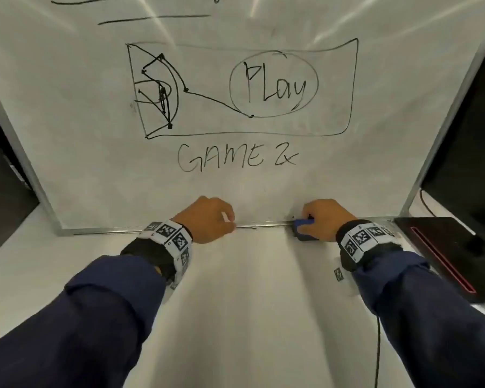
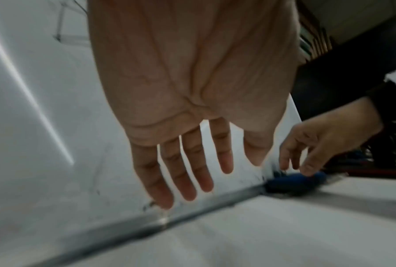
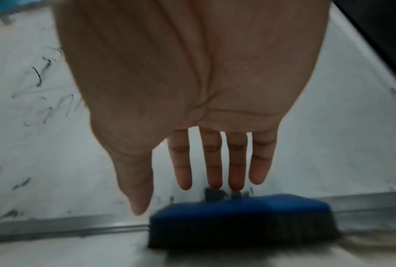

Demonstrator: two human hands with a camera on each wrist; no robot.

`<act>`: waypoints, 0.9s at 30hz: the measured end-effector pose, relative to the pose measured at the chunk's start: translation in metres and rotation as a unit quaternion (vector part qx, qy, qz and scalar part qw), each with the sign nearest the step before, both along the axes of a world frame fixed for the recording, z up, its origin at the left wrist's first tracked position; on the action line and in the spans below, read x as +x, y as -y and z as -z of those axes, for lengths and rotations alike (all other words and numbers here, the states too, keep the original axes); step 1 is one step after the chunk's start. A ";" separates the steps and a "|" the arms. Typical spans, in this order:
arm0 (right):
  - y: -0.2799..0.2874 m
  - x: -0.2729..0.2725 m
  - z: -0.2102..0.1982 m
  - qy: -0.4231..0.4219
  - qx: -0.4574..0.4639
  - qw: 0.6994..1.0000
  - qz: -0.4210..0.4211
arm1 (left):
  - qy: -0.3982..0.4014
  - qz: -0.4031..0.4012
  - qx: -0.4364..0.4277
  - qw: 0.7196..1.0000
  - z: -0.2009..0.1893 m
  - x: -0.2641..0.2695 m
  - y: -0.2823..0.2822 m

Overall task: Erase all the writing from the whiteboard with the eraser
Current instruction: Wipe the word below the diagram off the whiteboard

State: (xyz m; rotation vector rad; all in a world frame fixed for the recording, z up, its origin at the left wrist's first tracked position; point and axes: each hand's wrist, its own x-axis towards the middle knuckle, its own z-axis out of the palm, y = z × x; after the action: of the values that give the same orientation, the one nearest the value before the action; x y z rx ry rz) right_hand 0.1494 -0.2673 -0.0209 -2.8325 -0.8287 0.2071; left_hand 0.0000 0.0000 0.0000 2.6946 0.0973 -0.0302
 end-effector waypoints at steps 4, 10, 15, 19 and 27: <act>0.015 -0.004 0.013 -0.011 -0.063 0.998 0.001 | -0.097 0.033 0.071 0.992 0.039 0.005 0.020; 0.011 -0.003 0.023 -0.011 -0.056 0.998 0.015 | -0.146 0.040 0.136 0.979 0.060 0.019 0.034; 0.013 -0.003 0.040 0.032 -0.046 0.998 0.028 | -0.146 0.029 0.132 0.980 0.063 0.025 0.033; 0.017 -0.003 0.044 0.074 -0.055 0.996 0.016 | -0.144 0.030 0.124 0.981 0.064 0.025 0.032; 0.011 -0.019 0.021 0.101 0.017 0.995 -0.002 | -0.148 0.022 0.117 0.982 0.054 0.018 0.036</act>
State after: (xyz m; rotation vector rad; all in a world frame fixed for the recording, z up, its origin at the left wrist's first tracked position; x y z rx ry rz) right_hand 0.1304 -0.2785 -0.0424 -2.8530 -0.8684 -0.0945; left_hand 0.0180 -0.0358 -0.0544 2.9067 0.1382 -0.4606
